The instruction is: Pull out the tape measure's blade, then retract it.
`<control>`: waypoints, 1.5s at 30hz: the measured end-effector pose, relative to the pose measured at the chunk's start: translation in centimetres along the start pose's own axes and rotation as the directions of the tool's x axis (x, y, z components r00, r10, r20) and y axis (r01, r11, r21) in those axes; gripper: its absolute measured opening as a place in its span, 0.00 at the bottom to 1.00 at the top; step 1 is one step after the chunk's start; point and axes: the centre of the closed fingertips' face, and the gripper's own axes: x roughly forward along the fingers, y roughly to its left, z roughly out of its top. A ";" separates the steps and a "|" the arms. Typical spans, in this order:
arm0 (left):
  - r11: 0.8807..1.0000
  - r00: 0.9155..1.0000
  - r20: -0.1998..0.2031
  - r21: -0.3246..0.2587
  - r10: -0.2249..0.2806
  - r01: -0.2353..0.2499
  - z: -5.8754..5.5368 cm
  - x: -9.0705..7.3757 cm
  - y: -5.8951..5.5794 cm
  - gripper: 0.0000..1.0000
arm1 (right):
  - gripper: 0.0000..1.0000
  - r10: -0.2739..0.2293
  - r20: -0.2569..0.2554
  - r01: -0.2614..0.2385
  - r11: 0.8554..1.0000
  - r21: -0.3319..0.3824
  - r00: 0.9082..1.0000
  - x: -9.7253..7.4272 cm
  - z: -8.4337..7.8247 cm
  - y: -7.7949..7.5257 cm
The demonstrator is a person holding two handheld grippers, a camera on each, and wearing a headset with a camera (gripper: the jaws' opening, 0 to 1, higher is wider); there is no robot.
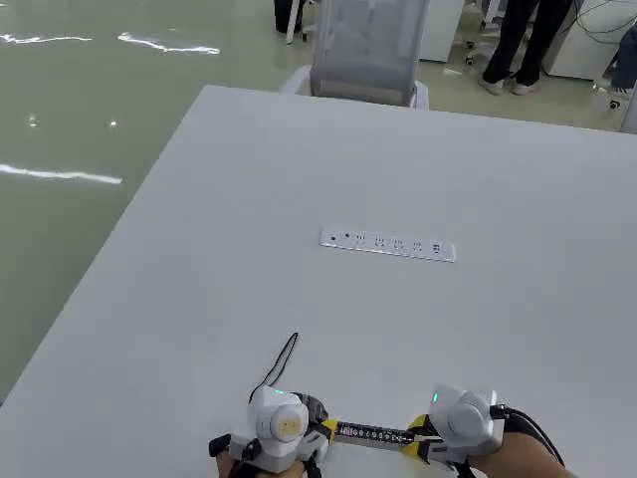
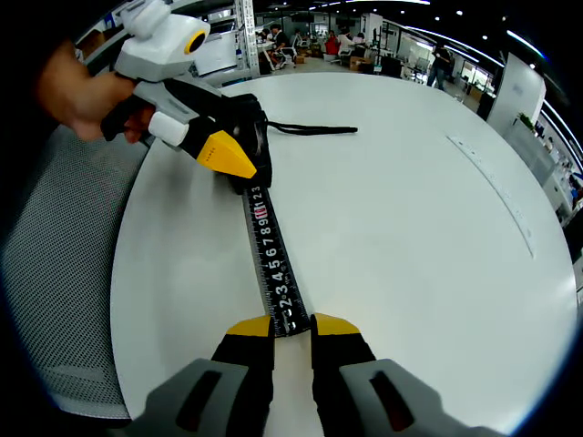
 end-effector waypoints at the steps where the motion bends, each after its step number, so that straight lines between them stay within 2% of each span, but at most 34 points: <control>1: 1.000 1.000 0.000 0.000 0.000 0.000 0.0 0.0 0.0 0.63 | 0.14 0.000 0.000 0.000 1.000 0.002 1.000 0.0 0.0 0.0; 13: 1.000 1.000 0.003 0.000 0.001 -0.001 0.0 0.1 0.0 0.63 | 0.14 0.004 0.009 -0.004 1.000 -0.003 1.000 0.1 0.9 0.4; 31: 1.000 1.000 0.004 0.000 0.000 0.000 -0.1 0.1 -0.1 0.63 | 0.14 0.008 0.006 -0.008 1.000 -0.007 1.000 1.3 1.5 0.4; 45: 1.000 1.000 0.004 -0.001 -0.003 0.003 -0.1 0.1 -0.1 0.63 | 0.14 0.012 0.010 -0.012 1.000 -0.011 1.000 1.6 2.3 0.8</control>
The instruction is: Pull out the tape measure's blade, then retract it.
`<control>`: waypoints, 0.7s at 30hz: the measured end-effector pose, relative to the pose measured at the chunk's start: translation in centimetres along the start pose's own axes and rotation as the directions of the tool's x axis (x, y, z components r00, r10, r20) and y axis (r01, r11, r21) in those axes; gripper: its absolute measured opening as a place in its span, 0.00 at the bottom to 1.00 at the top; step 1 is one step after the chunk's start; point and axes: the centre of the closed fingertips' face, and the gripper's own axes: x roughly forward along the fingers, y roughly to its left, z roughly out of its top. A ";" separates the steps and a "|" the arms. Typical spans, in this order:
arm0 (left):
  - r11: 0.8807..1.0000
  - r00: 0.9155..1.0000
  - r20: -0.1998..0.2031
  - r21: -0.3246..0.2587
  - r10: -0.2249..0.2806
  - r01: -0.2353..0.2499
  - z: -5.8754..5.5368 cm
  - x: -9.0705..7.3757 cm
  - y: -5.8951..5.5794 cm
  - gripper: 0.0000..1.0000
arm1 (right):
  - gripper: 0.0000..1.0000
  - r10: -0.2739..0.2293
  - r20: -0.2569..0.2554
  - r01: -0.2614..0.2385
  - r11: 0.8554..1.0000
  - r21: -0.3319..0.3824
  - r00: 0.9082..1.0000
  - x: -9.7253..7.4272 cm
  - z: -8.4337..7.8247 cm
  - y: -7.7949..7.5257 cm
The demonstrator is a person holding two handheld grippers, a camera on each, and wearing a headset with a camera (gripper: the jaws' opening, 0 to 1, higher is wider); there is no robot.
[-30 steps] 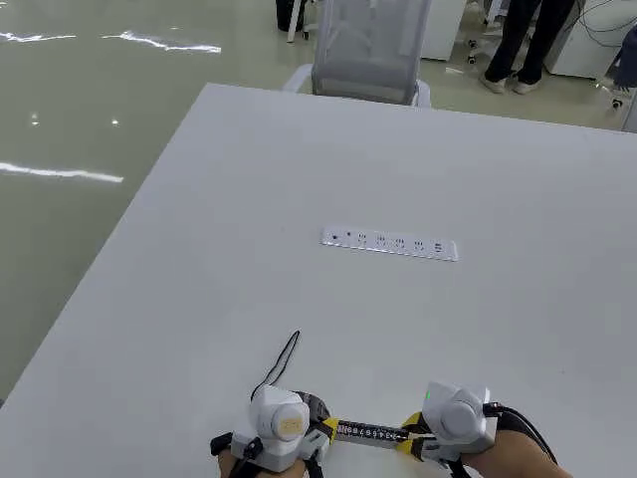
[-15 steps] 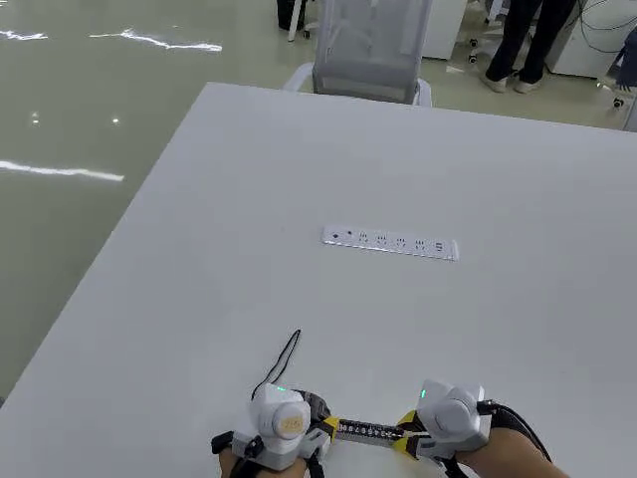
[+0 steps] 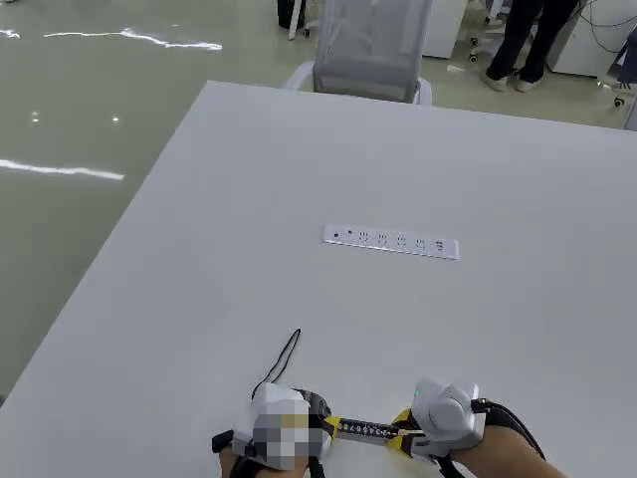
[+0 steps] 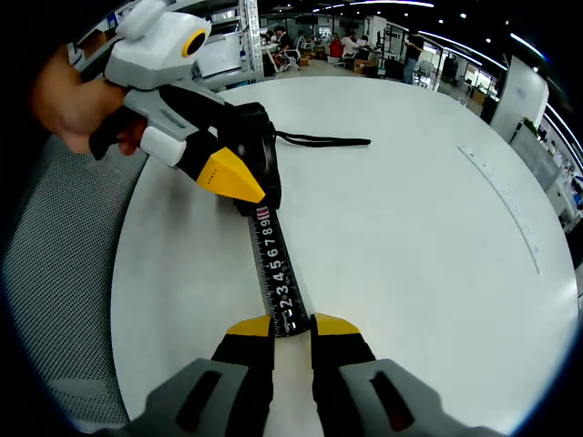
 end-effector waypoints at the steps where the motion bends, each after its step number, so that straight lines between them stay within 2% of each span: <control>1: 1.000 1.000 0.000 0.000 0.000 0.000 0.0 0.0 0.0 0.63 | 0.14 0.000 0.002 0.000 1.000 0.002 1.000 0.0 0.1 0.0; 21: 1.000 1.000 -0.003 -0.002 -0.006 0.006 0.1 0.0 0.0 0.63 | 0.14 0.006 0.005 -0.006 1.000 -0.008 1.000 0.7 1.0 0.4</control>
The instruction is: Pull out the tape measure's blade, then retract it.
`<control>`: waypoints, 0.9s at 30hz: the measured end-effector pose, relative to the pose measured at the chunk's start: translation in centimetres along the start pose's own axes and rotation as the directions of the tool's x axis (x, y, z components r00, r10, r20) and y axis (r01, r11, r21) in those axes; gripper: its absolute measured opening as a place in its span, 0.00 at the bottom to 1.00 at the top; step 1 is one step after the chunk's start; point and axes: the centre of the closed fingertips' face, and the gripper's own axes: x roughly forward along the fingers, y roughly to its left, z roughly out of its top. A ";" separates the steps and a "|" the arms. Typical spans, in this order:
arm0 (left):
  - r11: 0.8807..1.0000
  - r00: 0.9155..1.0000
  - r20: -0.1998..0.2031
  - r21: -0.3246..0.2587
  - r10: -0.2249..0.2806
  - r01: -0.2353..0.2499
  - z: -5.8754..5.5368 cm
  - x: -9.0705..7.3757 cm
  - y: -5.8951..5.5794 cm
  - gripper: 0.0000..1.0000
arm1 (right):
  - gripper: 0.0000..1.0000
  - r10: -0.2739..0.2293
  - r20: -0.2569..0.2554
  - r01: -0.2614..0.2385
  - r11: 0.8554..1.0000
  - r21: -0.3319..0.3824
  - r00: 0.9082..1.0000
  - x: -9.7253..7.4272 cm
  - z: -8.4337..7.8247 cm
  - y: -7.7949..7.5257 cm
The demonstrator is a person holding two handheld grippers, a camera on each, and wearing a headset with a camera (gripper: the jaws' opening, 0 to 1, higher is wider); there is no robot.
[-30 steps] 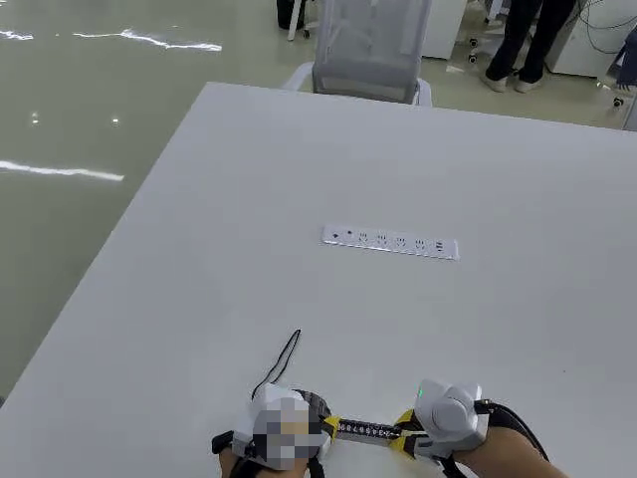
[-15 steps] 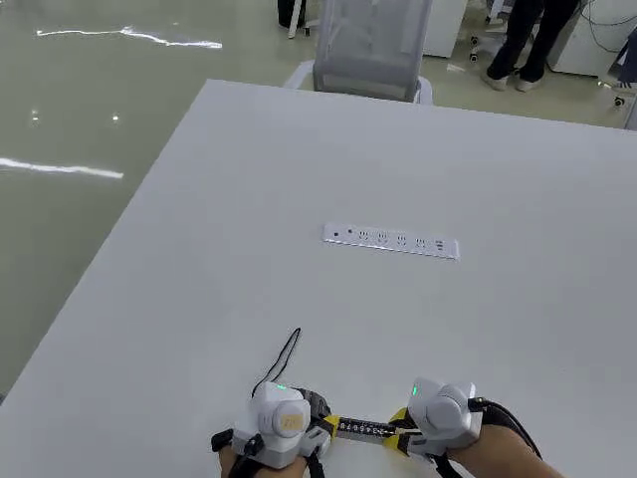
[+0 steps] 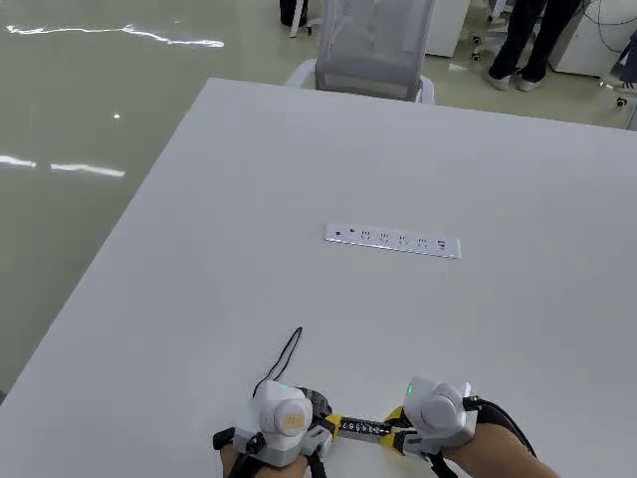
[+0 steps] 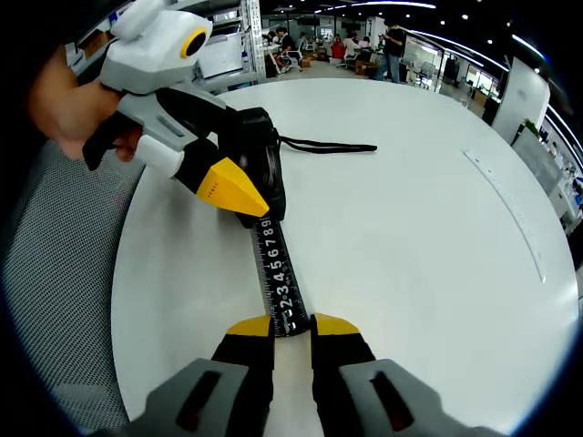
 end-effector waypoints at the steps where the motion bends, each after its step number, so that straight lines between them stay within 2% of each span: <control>1: 1.000 1.000 0.000 0.000 -0.001 0.001 0.0 0.0 0.0 0.63 | 0.14 0.001 0.000 -0.001 1.000 -0.001 1.000 0.1 0.1 0.1; 16: 1.000 1.000 0.003 -0.002 -0.002 0.002 0.1 0.0 0.0 0.63 | 0.14 0.000 -0.002 0.000 1.000 -0.005 1.000 0.4 0.3 0.1; 27: 1.000 1.000 0.004 -0.004 -0.004 0.005 0.1 0.1 0.1 0.63 | 0.14 0.011 0.003 -0.011 1.000 -0.013 1.000 0.9 1.2 0.3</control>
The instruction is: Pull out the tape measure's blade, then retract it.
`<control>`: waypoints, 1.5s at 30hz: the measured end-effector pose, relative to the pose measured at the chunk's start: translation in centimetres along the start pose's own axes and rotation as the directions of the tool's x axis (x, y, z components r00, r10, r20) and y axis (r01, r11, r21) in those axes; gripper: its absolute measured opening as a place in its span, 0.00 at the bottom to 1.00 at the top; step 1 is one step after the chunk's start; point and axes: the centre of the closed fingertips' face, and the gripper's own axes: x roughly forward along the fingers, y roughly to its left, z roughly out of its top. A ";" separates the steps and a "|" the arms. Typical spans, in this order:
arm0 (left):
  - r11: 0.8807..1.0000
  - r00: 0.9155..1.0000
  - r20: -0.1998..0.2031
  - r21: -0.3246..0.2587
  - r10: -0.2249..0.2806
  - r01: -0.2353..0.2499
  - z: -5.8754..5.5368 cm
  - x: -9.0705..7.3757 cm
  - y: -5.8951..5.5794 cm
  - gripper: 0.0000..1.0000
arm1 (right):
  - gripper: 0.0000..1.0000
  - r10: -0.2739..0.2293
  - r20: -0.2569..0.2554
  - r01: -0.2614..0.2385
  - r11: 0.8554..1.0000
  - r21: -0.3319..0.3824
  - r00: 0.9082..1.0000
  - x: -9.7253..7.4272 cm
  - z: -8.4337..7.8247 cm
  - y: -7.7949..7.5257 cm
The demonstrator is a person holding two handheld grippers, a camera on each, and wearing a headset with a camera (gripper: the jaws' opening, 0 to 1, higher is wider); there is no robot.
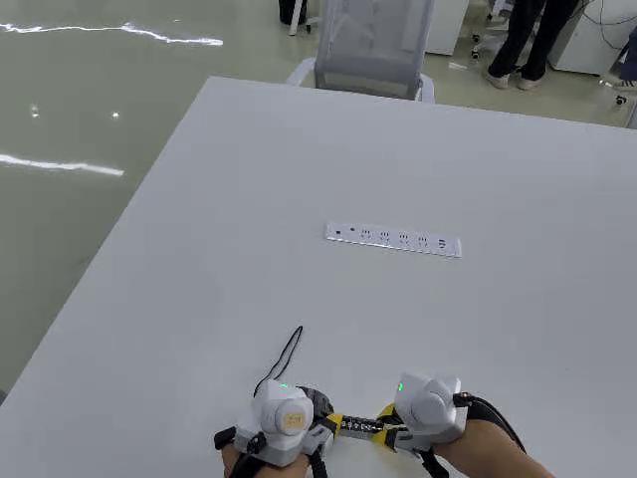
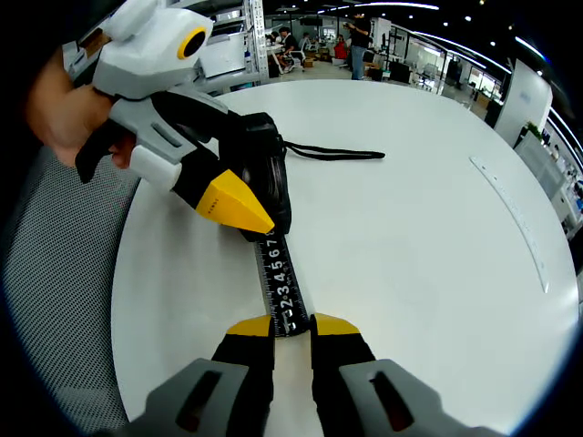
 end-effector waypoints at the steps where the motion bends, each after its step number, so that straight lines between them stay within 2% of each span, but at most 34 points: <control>1: 1.000 1.000 0.000 0.000 0.000 0.000 0.0 0.0 0.0 0.63 | 0.14 0.000 0.003 0.000 1.000 0.000 1.000 0.0 0.1 0.0; 45: 1.000 1.000 0.003 -0.005 -0.005 0.005 -0.1 0.1 0.1 0.64 | 0.14 0.018 0.029 -0.018 1.000 -0.006 0.999 1.3 2.1 0.7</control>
